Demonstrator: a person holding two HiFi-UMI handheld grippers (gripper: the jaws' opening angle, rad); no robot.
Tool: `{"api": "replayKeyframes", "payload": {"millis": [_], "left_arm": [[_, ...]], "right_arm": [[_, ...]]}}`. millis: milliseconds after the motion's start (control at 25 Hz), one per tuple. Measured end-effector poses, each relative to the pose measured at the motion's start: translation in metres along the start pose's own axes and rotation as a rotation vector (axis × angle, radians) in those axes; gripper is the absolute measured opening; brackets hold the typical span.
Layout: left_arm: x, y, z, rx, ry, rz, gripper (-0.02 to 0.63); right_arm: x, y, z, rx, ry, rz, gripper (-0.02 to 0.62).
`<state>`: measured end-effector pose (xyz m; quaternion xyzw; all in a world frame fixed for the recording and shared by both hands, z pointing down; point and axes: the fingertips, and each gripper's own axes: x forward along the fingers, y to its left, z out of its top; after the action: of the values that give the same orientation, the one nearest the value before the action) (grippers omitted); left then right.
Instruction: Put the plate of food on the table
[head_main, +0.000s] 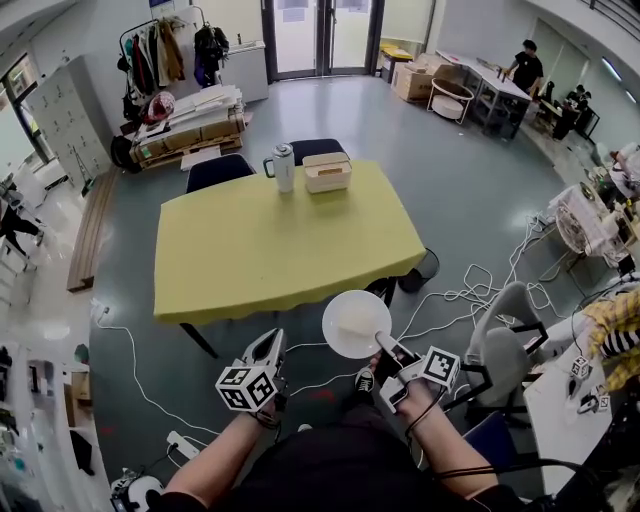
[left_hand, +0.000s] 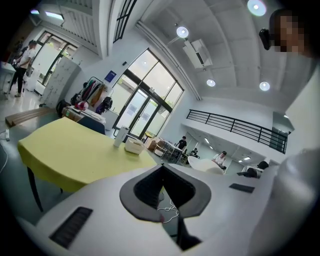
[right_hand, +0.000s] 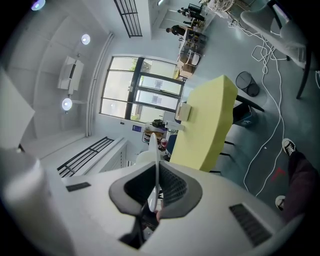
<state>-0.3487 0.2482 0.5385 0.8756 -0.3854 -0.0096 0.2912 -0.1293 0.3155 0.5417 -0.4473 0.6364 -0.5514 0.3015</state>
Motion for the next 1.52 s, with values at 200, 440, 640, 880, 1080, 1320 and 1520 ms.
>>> {"api": "replayKeyframes", "payload": {"millis": [200, 440, 640, 880, 1080, 1320, 1520], "left_arm": [[0.042, -0.014, 0.019, 0.102, -0.046, -0.002, 0.009], [0.107, -0.023, 0.029, 0.142, -0.025, 0.058, 0.009], [0.158, -0.036, 0.037, 0.149, -0.012, 0.062, 0.009], [0.206, -0.049, 0.046, 0.174, -0.034, 0.056, 0.009], [0.242, -0.048, 0.053, 0.146, -0.048, 0.108, 0.009], [0.27, -0.051, 0.06, 0.116, -0.082, 0.161, 0.009], [0.285, -0.042, 0.067, 0.099, -0.098, 0.201, 0.009]], "right_arm": [[0.02, -0.008, 0.045, -0.008, 0.022, 0.012, 0.021], [0.04, -0.027, 0.104, 0.011, 0.04, 0.003, 0.021], [0.059, -0.036, 0.155, 0.019, 0.062, 0.003, 0.021], [0.081, -0.05, 0.202, 0.039, 0.094, -0.001, 0.021], [0.101, -0.054, 0.24, 0.045, 0.133, 0.014, 0.021], [0.118, -0.061, 0.269, 0.056, 0.181, 0.02, 0.021], [0.139, -0.064, 0.286, 0.064, 0.204, 0.03, 0.021]]}}
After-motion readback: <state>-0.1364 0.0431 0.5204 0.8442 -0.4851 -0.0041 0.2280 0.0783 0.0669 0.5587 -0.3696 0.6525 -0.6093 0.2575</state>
